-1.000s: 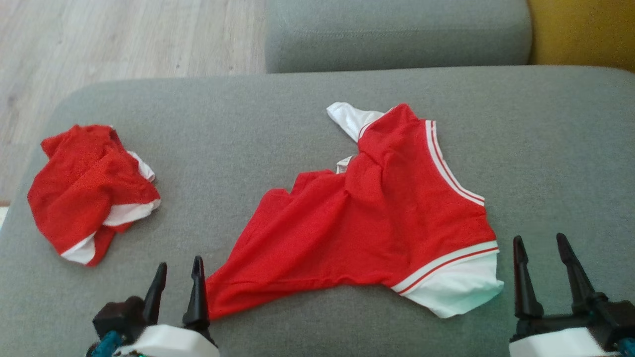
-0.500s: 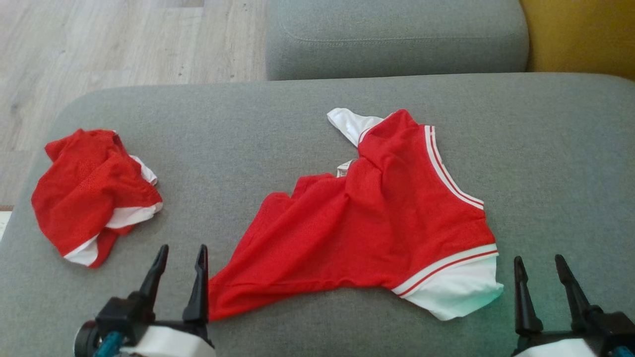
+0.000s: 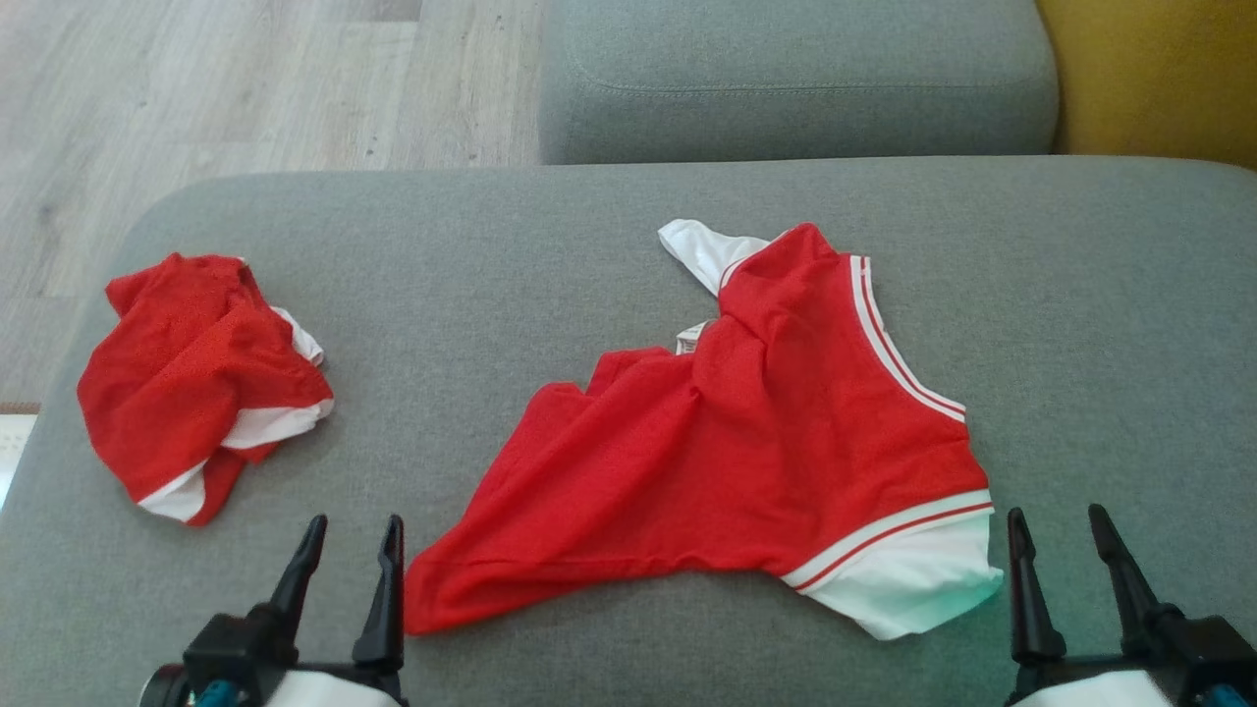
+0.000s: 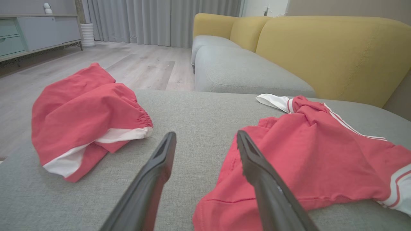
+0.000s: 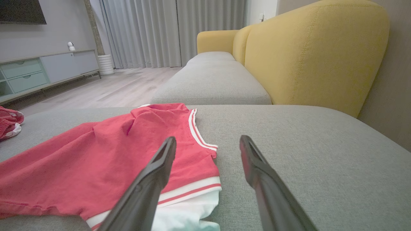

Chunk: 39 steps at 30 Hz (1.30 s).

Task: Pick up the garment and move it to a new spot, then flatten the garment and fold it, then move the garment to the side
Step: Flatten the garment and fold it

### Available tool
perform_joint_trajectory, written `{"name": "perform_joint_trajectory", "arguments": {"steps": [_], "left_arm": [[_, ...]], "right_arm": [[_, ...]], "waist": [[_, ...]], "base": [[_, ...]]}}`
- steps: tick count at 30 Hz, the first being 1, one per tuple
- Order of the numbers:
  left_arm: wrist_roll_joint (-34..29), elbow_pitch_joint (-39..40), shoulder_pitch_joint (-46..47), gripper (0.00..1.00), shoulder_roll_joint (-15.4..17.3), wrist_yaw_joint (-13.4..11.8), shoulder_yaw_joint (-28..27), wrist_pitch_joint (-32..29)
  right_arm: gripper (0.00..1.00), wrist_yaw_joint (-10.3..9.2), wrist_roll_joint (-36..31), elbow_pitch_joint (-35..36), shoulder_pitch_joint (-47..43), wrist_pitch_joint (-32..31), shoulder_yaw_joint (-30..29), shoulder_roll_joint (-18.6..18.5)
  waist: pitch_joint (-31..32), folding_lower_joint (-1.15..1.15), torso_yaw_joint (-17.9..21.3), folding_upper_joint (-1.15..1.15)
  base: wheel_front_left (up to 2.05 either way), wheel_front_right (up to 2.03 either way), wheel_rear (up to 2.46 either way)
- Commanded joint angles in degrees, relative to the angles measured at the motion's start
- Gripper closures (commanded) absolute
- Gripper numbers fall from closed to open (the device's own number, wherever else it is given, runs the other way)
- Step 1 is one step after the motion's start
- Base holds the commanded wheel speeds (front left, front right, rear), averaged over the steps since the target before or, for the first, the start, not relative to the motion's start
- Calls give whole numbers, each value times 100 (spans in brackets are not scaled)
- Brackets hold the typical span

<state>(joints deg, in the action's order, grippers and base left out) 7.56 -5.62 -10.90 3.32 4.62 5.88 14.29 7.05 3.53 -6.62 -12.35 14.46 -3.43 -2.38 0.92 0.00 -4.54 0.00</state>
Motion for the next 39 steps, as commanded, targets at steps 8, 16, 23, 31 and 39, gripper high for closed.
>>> {"name": "perform_joint_trajectory", "arguments": {"steps": [8,16,23,31,39], "left_arm": [[43,111,248,0,-42,-24,-268,71],[-16,27,324,0,-43,-194,-114,47],[99,-360,510,0,-36,-279,62,-858],[197,-631,835,0,57,-271,163,-1928],[369,-367,1014,0,106,-263,165,-2574]], "right_arm": [[0,44,91,443,265,54,152,-50],[0,44,-268,838,194,-142,424,-50],[0,44,-386,778,187,-1103,530,-50],[0,44,-462,12,439,-2246,294,-50],[0,44,-410,-543,981,-2536,412,-50]], "waist": [[73,0,91,0],[95,0,186,0],[-12,0,159,0],[-237,0,125,0],[-519,0,91,0]], "base": [[0,0,0],[0,0,0],[0,0,0],[0,0,0],[0,0,0]]}}
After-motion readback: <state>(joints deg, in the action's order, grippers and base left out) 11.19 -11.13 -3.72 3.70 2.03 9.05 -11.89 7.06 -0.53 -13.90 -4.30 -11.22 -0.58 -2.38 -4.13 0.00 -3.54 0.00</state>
